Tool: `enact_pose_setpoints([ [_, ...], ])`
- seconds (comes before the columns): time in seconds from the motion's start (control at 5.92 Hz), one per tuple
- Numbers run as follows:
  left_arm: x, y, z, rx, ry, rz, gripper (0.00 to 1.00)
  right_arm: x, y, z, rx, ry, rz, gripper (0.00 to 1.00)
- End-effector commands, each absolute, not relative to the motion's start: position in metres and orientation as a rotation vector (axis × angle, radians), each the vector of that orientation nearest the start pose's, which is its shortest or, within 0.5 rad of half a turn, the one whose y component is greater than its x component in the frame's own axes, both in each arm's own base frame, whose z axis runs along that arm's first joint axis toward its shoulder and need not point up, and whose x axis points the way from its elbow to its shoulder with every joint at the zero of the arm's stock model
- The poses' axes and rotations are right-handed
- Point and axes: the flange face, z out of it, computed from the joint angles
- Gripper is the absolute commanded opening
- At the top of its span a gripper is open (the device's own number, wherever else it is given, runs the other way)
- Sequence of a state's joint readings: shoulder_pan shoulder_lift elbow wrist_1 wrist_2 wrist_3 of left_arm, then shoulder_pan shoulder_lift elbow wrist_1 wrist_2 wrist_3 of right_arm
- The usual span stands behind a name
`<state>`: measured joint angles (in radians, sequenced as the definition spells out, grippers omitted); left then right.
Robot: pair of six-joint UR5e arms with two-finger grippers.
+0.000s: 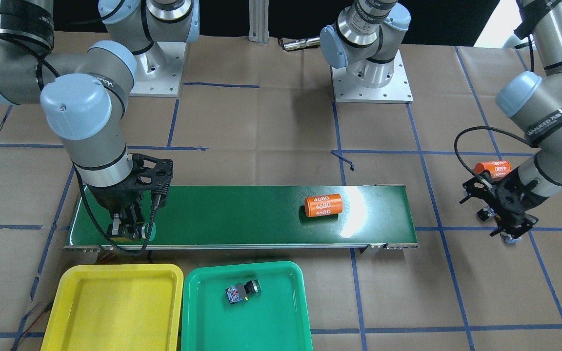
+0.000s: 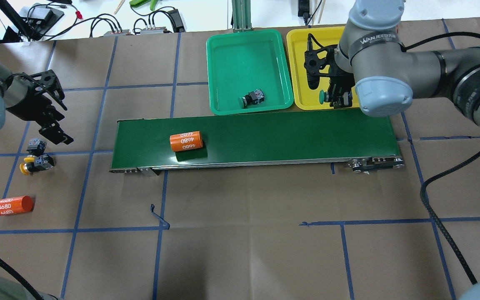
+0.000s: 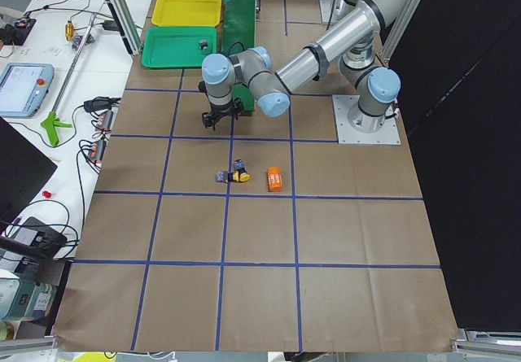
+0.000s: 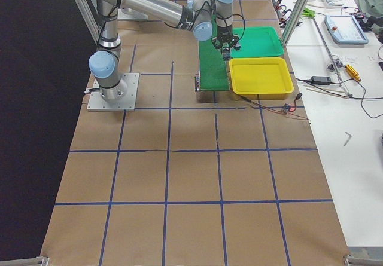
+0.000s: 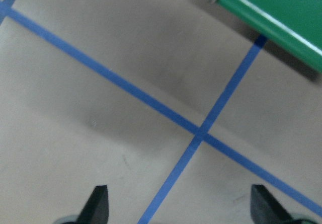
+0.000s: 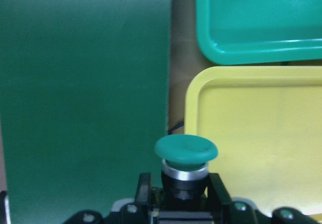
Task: Sort buttons by color to trays
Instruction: 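Drop the green button into the green tray with the right gripper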
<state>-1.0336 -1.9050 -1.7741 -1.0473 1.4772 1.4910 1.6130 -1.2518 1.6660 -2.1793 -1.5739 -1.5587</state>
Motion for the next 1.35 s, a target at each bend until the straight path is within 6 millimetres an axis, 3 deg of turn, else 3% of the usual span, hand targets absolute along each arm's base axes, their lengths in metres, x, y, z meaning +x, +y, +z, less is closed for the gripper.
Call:
enact_pose_setpoints([
  [0.0, 0.253, -0.565, 0.228, 1.097, 2.920, -0.186, 0.99, 0.211, -0.671, 0.320, -2.399, 2.192, -0.359, 0.09],
  [0.17, 0.274, -0.568, 0.210, 0.949, 2.930, -0.225, 0.99, 0.247, -0.702, 0.307, -2.450, 2.139, -0.395, 0.09],
  [0.34, 0.282, -0.567, 0.193, 0.830, 2.973, -0.217, 0.99, 0.281, -0.726, 0.289, -2.414, 2.085, -0.477, 0.09],
  [0.51, 0.282, -0.567, 0.183, 0.708, 3.021, -0.192, 0.99, 0.305, -0.733, 0.268, -2.383, 2.036, -0.539, 0.11],
  [0.68, 0.281, -0.564, 0.179, 0.679, 3.041, -0.177, 0.96, 0.319, -0.729, 0.257, -2.356, 1.999, -0.549, 0.33],
  [0.84, 0.279, -0.562, 0.171, 0.680, 3.053, -0.164, 0.93, 0.321, -0.728, 0.261, -2.326, 1.981, -0.577, 0.97],
  [1.01, 0.279, -0.561, 0.169, 0.680, 3.054, -0.149, 0.80, 0.318, -0.724, 0.282, -2.341, 1.999, -0.584, 1.00],
  [1.18, 0.279, -0.560, 0.169, 0.682, 3.055, -0.144, 0.57, 0.304, -0.714, 0.308, -2.375, 2.066, -0.496, 1.00],
])
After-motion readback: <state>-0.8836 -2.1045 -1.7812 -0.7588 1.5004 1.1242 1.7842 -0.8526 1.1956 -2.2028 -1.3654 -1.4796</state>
